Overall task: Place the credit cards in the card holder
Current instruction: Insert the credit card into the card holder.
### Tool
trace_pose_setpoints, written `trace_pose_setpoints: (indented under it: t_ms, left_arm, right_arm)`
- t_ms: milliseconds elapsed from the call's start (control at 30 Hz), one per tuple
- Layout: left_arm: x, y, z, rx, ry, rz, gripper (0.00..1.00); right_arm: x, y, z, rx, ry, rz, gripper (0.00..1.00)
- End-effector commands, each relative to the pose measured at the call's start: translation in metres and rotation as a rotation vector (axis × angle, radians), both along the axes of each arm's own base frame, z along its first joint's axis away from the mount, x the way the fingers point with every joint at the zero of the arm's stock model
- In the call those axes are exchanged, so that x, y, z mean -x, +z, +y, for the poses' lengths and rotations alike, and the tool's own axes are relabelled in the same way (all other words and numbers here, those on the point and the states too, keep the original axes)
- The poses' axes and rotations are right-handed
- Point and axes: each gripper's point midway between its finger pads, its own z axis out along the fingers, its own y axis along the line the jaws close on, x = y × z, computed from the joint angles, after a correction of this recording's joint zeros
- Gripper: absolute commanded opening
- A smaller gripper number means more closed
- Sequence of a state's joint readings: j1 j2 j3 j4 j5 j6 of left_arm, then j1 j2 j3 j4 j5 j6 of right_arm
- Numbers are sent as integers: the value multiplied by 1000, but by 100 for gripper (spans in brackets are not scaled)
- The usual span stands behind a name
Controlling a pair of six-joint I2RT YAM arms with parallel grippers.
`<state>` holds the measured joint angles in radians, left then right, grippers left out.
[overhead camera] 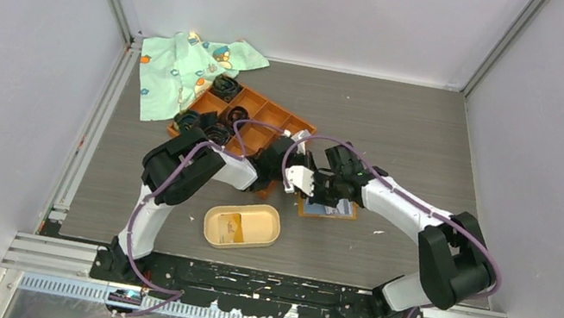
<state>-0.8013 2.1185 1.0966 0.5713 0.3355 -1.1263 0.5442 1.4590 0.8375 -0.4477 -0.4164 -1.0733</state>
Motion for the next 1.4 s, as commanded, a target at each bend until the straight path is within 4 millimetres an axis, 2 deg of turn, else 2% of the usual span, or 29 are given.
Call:
trace_pose_setpoints:
  t_ms: [0,300,567,900,1133,1367]
  left_arm:
    - [5,-28,6,-35,-21,77,7]
    - [6,-32,9,-33,-31,89,8]
    - [5,-33,11,-43,-33,91,12]
    - [-1,-31,17,-67,-12,88,19]
    - [-5,-25,18,-77,-7,82,20]
    - [-11,-12,29,-98,15,51,21]
  right_arm:
    - [-30,0,-3,50,-66,-121,11]
    - [-30,-14,-22,149,-74,-145,11]
    - [-23,-13,-30,158,-77,-142,11]
    - [-29,-8,-42,133,-156,-122,11]
    - [-27,-10,-44,125,-167,-90,11]
    - [-25,-9,-45,107,-181,-57,11]
